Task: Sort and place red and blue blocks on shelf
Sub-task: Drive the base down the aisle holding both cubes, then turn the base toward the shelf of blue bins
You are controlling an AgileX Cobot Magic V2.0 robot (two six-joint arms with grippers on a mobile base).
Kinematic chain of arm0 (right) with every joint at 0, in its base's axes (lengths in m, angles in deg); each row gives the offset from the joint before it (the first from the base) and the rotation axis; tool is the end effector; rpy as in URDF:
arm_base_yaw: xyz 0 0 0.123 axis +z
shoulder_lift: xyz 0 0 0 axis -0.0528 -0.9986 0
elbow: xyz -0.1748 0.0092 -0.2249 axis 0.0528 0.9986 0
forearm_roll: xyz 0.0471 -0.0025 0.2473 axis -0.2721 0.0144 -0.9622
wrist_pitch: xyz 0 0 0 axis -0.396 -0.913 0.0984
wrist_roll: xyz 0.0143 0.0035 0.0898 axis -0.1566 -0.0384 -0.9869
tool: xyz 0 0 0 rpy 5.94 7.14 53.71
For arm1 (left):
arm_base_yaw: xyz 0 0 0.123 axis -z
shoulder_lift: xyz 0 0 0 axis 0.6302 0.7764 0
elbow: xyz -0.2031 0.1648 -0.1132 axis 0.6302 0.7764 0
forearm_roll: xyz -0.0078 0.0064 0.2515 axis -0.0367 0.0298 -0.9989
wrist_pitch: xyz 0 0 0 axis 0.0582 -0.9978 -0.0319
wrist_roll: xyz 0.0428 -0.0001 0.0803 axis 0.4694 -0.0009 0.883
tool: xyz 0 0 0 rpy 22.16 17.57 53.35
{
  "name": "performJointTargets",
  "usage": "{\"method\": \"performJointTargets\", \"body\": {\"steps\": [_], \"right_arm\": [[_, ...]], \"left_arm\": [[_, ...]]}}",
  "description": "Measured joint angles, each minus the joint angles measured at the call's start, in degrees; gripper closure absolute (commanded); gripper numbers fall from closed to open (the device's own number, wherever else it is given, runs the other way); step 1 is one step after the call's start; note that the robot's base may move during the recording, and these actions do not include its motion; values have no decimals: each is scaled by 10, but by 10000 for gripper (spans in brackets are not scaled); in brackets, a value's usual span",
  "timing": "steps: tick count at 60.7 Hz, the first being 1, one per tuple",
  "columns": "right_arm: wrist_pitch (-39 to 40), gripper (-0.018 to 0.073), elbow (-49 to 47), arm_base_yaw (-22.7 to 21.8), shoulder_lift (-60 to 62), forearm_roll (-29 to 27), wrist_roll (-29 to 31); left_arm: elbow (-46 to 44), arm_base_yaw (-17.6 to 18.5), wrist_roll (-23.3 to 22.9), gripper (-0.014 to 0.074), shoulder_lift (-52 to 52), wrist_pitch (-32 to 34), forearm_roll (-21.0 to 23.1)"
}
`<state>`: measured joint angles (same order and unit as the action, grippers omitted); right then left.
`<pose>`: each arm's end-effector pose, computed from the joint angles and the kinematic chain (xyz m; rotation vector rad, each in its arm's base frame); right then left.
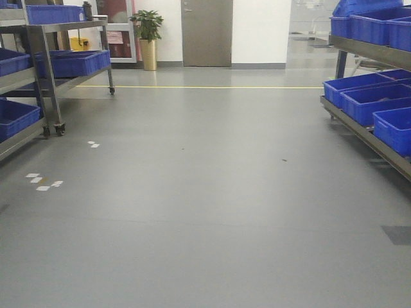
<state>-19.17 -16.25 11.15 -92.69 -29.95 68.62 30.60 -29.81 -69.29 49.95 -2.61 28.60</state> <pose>0.1217 0.0202 0.2987 0.1214 1.8219 0.3405 0.0765 -0.0019 0.2690 -0.1054 1.9359 -0.1244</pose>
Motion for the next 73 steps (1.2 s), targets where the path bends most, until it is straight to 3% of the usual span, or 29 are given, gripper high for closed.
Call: {"method": "performJointTargets", "body": {"steps": [73], "right_arm": [[0,504,0,0,0,0,0]], "left_arm": [[0,0,0,463,0,0,0]]}}
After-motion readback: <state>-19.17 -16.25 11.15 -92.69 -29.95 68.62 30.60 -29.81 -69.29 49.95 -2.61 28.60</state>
